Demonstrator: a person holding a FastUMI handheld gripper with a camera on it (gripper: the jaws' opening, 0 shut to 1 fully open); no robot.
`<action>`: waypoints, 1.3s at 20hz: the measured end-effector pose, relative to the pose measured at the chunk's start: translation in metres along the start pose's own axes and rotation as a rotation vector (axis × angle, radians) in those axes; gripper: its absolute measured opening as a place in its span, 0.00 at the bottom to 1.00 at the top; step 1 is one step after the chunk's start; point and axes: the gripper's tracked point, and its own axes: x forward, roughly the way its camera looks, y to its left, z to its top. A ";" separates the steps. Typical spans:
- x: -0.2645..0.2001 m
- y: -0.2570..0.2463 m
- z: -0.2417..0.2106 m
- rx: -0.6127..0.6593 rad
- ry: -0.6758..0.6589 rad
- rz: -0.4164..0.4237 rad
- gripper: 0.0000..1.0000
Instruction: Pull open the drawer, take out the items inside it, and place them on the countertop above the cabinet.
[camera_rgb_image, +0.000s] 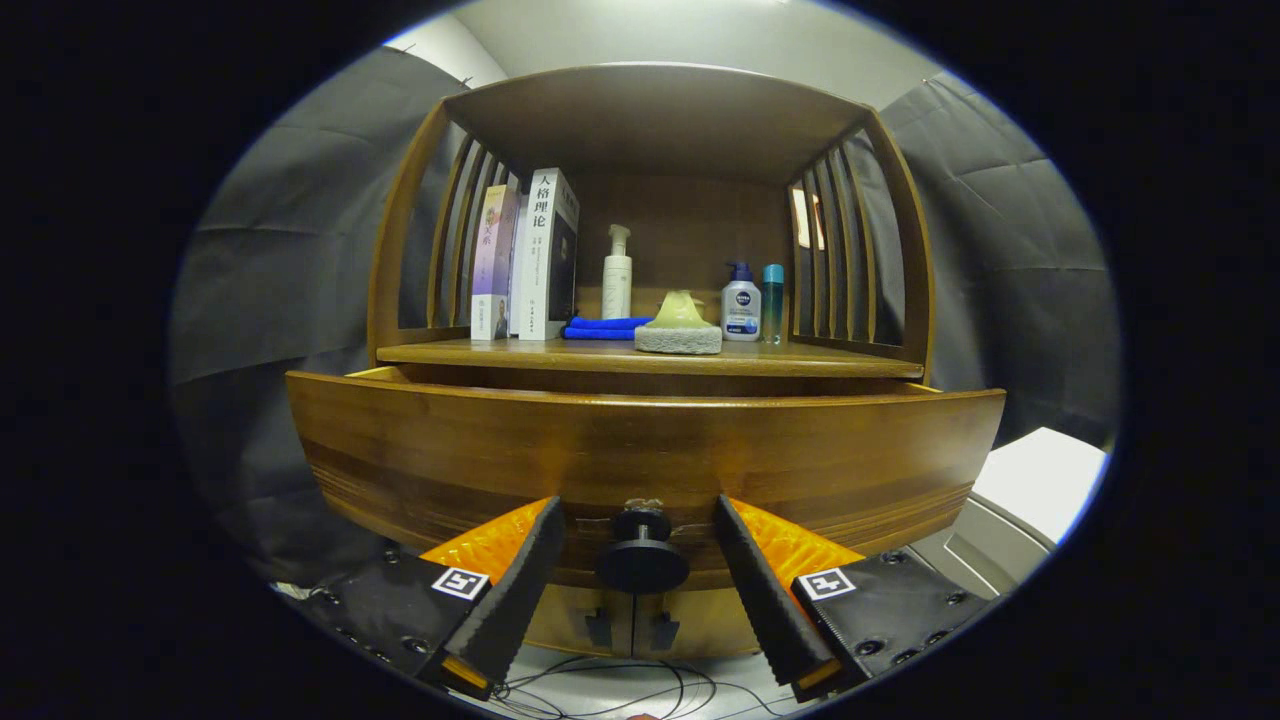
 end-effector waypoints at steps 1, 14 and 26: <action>0.004 0.000 0.001 0.006 0.003 0.001 0.96; 0.055 0.000 0.010 0.027 0.014 -0.001 0.96; 0.087 0.003 0.014 0.052 0.022 -0.014 0.97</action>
